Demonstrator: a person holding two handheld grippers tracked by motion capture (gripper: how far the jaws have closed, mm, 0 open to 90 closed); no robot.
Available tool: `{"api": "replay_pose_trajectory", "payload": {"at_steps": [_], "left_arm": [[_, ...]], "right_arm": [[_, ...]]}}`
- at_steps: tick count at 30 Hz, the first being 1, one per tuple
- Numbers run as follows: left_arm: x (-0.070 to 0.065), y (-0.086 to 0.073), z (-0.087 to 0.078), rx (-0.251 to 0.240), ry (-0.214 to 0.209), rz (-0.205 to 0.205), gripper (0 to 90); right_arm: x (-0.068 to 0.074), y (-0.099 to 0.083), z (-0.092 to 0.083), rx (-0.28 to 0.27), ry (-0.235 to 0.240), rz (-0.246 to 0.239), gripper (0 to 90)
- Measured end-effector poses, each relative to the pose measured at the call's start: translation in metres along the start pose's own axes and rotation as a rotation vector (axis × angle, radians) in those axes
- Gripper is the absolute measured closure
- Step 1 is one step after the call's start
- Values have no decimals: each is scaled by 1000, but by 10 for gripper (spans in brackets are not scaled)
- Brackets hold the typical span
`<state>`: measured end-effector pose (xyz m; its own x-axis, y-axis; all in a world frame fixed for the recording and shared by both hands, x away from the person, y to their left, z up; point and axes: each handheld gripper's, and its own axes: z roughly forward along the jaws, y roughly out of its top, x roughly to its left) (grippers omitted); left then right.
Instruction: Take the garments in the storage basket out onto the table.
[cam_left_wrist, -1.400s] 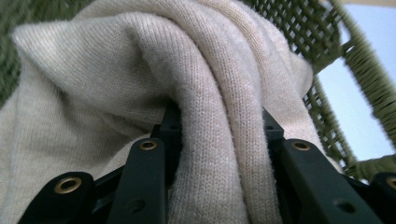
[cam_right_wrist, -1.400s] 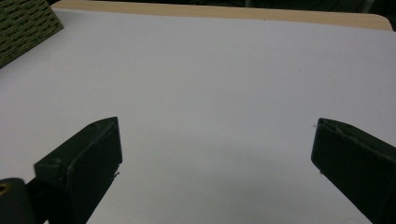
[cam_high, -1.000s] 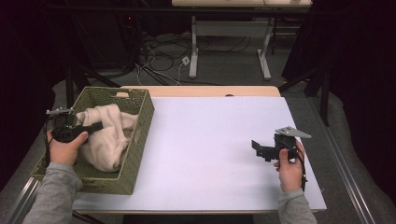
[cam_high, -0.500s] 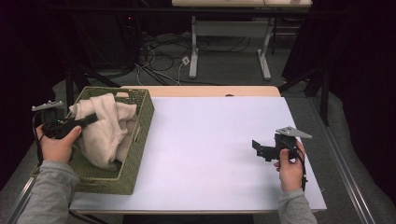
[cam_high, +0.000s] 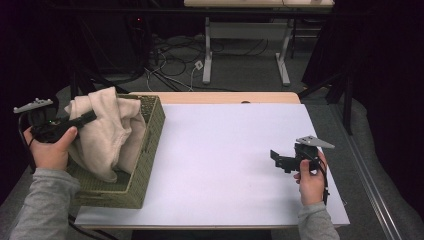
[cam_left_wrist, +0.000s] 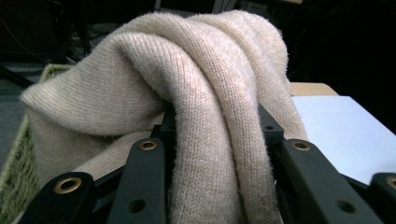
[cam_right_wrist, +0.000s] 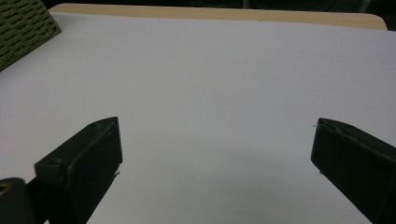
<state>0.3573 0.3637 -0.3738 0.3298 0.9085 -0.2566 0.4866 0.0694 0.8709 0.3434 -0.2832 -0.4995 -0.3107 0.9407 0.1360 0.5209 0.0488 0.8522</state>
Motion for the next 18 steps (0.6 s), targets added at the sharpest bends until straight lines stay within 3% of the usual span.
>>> {"api": "replay_pose_trajectory", "payload": {"at_steps": [8,18], "left_arm": [[-6,5,-13,-83,-2,13,653],[-14,10,-24,-143,-21,31,653]], "right_arm": [[0,0,0,0,-2,-1,18],[0,0,0,-4,-4,-1,18]]}}
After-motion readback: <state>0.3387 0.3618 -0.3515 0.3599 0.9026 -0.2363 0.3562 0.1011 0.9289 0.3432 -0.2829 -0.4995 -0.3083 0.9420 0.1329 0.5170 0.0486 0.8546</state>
